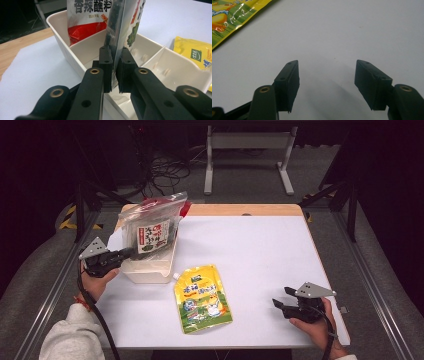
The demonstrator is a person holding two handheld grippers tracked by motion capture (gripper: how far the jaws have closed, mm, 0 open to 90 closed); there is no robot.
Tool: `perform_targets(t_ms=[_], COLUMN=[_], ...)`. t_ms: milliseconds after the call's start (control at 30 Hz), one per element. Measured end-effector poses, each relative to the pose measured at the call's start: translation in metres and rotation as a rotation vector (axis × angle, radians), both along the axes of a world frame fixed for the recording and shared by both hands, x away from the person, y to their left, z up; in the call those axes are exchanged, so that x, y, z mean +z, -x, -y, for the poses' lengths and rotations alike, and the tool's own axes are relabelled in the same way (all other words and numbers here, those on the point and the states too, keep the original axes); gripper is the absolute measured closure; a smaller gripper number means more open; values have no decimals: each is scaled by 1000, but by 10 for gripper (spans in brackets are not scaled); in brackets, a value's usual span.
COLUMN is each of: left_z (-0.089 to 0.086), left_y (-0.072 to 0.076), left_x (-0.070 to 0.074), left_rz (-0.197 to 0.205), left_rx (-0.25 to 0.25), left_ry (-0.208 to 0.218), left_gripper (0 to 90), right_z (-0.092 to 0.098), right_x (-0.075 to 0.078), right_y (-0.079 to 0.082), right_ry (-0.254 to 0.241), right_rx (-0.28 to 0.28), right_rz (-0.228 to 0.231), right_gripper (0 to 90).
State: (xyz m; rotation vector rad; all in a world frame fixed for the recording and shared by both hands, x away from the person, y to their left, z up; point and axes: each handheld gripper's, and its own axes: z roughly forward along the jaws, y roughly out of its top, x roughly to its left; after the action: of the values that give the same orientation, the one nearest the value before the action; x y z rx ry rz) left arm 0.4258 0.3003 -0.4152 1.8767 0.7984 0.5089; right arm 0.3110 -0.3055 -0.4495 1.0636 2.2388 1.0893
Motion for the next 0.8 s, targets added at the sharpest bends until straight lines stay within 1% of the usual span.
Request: perform_targets(t_ms=[67, 300, 333, 400, 467, 500, 533, 567, 667, 700, 733, 767, 800], left_z=[-1, 0, 1, 1, 2, 4, 4, 5, 8, 10, 11, 13, 15], left_y=[0, 3, 4, 4, 4, 4, 4, 4, 5, 4, 4, 4, 4], left_x=[-2, -4, -4, -4, -3, -2, -2, -1, 4, 6, 7, 8, 10], left_rz=[-1, 0, -2, -6, -8, 1, 1, 7, 21, 23, 23, 31, 35], left_rx=[-2, 13, 16, 15, 17, 23, 23, 31, 50, 59, 56, 69, 86], left_ry=[14, 20, 28, 32, 33, 35, 35, 46, 75, 80, 88, 103, 108], left_gripper=[835, 814, 814, 778, 766, 755, 737, 737, 635, 573, 533, 513, 476], right_z=[0, 1, 0, 1, 2, 2, 2, 2, 1, 1, 2, 2, 2], right_x=[0, 2, 2, 3, 3, 4, 4, 4, 3, 3, 4, 4, 4], right_y=[0, 0, 0, 0, 1, 1, 1, 1, 0, 0, 1, 1, 1], right_ry=[5, -1, 1, -4, -4, -5, -5, -5, -4, -2, -3, -4, -6], right_rx=[-9, -7, -7, -5, -8, -9, -9, -8, -4, -4, -4, -4, -4], right_rz=[0, 6, 8, 12, 13, 13, 13, 13, 13, 13, 14, 15, 15], right_gripper=[360, 357, 357, 355, 354, 354, 354, 353, 352, 351, 350, 348, 345])
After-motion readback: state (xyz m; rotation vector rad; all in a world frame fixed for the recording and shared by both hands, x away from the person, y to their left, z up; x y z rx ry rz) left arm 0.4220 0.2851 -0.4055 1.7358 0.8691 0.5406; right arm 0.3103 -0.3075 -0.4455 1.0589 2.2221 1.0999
